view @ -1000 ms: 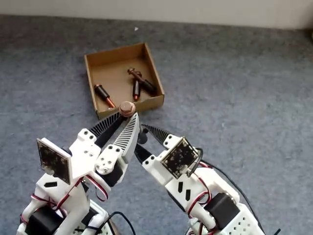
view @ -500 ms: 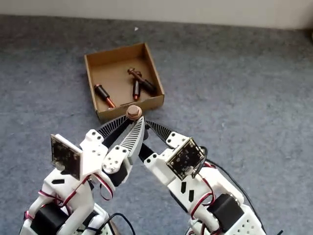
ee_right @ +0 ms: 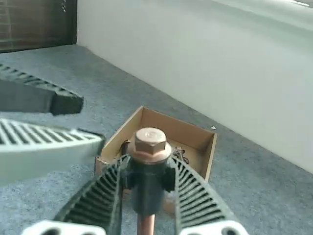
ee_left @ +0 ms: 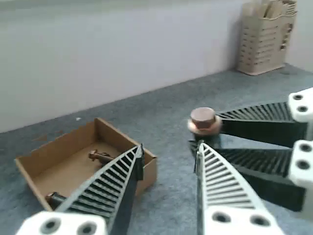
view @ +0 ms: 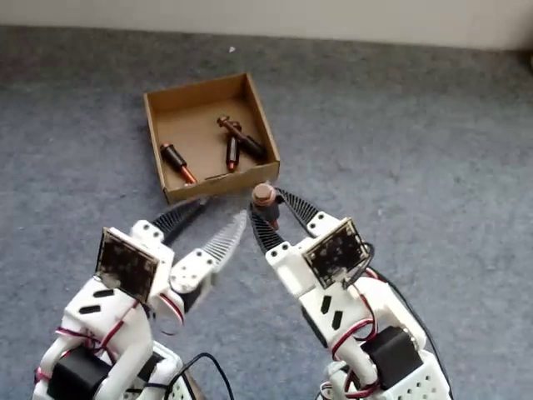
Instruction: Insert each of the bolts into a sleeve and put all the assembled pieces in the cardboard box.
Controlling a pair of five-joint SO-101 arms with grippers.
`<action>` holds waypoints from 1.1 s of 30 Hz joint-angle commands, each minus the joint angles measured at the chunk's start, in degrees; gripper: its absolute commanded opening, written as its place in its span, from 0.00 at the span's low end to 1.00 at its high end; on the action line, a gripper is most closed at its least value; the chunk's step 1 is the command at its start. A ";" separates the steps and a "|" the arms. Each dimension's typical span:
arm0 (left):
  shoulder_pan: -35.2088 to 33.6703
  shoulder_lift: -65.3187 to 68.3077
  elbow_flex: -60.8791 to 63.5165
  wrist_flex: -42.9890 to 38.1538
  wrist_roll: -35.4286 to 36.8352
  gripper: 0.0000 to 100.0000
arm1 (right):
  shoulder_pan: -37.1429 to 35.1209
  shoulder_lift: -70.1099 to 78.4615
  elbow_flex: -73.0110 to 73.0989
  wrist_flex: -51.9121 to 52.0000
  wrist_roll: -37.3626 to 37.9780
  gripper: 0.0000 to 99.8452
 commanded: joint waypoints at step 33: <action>-36.09 0.48 34.51 -10.90 -2.20 0.20 | 1.36 93.76 -46.73 -42.51 0.44 0.01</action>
